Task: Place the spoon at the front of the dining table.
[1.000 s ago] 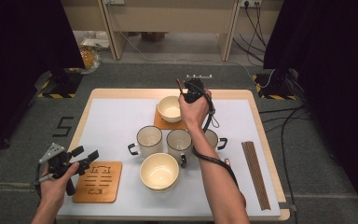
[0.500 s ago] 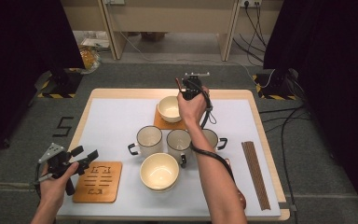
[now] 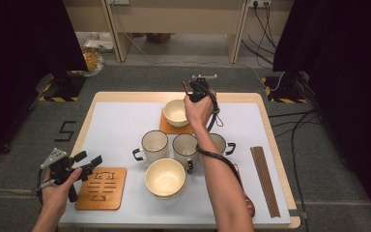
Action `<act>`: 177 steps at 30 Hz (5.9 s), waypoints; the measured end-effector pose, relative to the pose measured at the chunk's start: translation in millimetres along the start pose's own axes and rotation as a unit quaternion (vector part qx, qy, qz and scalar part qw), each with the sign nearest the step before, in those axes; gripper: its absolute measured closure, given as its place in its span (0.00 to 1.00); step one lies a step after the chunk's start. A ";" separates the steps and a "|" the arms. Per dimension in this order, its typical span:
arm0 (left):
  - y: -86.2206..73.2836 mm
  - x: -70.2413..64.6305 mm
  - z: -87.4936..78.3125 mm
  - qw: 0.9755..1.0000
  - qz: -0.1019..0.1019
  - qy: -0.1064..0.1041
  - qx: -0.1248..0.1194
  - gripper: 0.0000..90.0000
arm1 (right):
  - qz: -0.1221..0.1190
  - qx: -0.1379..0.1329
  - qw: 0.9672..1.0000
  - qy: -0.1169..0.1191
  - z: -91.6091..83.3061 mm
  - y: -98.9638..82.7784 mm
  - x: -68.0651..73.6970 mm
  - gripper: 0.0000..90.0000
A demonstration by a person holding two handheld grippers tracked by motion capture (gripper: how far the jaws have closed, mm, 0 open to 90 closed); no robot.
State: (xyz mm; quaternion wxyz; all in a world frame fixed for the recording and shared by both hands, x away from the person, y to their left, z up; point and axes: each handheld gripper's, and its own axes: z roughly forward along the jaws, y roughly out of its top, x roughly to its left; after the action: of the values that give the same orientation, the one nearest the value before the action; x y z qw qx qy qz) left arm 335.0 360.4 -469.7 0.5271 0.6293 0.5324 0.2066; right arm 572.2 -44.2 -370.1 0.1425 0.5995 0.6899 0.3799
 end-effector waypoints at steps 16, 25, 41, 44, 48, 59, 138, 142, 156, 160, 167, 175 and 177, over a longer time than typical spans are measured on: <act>0.1 1.5 0.2 1.000 -0.001 0.001 0.001 0.22 | 0.013 0.016 1.000 -0.003 15.9 2.2 -4.0 0.94; 0.0 1.8 0.9 1.000 -0.001 0.000 0.001 0.22 | 0.021 0.022 1.000 -0.003 24.1 1.7 -8.0 0.94; -0.4 2.3 1.7 1.000 -0.001 -0.001 0.002 0.22 | 0.027 0.023 0.999 0.000 35.7 7.4 -8.7 0.94; -0.3 3.0 1.5 1.000 -0.002 0.000 0.001 0.22 | 0.030 0.024 0.999 0.002 37.8 8.3 -9.0 0.94; -0.8 3.6 1.8 1.000 -0.003 0.000 0.002 0.22 | 0.031 0.022 0.999 0.004 39.9 9.9 -8.4 0.94; -0.5 3.3 2.2 1.000 -0.002 0.000 0.002 0.22 | 0.037 0.023 0.999 0.006 46.8 10.6 -9.9 0.94; -1.4 5.4 3.6 1.000 -0.004 0.000 0.003 0.22 | 0.045 -0.013 0.999 0.026 77.6 12.5 -10.4 0.94; -1.6 5.3 3.6 1.000 -0.004 0.000 0.003 0.22 | 0.045 -0.014 0.999 0.025 77.8 12.3 -12.3 0.93; -1.6 5.4 3.9 1.000 -0.004 0.000 0.003 0.22 | 0.056 -0.011 0.998 0.024 78.4 12.1 -17.1 0.93; -1.6 5.4 3.7 1.000 -0.005 0.000 0.003 0.22 | 0.057 -0.007 0.998 0.022 79.3 11.6 -16.7 0.94; -1.6 5.9 2.7 1.000 -0.005 0.001 0.002 0.22 | 0.061 -0.005 0.998 0.012 74.5 11.8 -17.6 0.94; -1.5 4.3 3.1 1.000 -0.004 -0.001 0.001 0.22 | 0.073 -0.005 0.997 0.003 67.3 11.8 -23.9 0.93; -1.4 4.0 3.2 1.000 -0.004 -0.001 0.001 0.22 | 0.075 -0.004 0.997 0.002 66.0 11.1 -24.6 0.93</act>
State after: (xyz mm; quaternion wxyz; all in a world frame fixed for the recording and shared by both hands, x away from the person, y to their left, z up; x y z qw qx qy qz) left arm 338.4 362.3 -473.3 0.5276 0.6280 0.5345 0.2038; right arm 629.2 -44.0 -413.0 0.1140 0.6484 0.6417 0.3935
